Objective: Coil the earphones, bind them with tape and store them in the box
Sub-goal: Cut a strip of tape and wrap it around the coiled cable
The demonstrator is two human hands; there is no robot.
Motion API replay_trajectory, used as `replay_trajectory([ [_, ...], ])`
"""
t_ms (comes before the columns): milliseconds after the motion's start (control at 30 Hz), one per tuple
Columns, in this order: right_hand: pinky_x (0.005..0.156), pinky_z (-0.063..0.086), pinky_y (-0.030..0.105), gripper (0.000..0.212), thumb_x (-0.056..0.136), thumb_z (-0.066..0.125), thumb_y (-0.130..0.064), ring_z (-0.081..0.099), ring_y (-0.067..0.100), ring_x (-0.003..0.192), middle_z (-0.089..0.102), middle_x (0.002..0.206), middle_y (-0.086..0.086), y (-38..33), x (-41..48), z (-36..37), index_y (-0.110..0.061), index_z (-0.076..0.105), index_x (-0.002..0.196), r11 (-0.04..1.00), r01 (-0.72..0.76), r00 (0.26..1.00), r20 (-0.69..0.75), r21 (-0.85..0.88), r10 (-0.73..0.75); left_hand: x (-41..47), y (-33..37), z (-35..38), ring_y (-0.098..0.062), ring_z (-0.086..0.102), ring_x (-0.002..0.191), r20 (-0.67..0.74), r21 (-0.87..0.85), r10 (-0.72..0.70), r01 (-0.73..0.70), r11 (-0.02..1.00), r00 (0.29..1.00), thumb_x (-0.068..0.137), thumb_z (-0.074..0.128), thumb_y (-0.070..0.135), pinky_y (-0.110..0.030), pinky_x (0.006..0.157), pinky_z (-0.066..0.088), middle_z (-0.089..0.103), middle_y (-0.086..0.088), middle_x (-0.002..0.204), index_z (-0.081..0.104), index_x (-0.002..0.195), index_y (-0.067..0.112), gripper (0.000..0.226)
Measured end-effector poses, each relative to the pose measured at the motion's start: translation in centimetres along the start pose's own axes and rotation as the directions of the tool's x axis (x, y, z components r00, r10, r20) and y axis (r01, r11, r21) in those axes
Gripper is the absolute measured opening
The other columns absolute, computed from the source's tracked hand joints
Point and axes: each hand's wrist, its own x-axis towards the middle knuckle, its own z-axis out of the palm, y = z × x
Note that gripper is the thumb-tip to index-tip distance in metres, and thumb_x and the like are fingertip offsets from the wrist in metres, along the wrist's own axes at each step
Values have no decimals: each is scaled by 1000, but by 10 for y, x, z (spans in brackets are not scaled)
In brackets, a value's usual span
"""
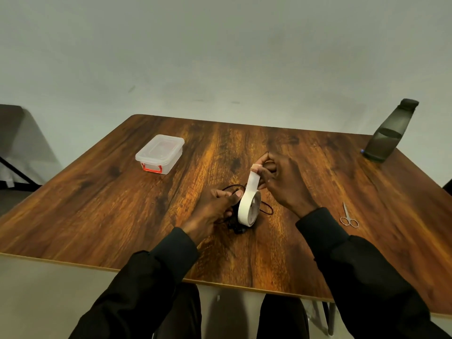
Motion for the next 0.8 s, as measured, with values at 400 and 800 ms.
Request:
replay_trajectory([
  [400, 66, 65, 36, 10, 94, 69, -3, 77, 21, 83, 78, 90, 9, 10, 3, -10, -6, 69, 103, 980, -70, 991, 127, 186, 47, 3, 20, -25, -5, 65, 81, 137, 3, 30, -30, 1000, 990, 101, 61, 18, -16, 65, 53, 74, -4, 97, 76, 96, 9, 18],
  [800, 71, 64, 33, 13, 87, 75, -3, 76, 24, 87, 77, 94, 12, 12, -1, -15, -3, 75, 101, 978, 18, 987, 155, 206, -51, 6, 37, -33, 5, 62, 74, 225, 183, 223, -266, 947, 949, 102, 58, 19, -15, 70, 46, 75, 9, 90, 77, 94, 16, 21],
])
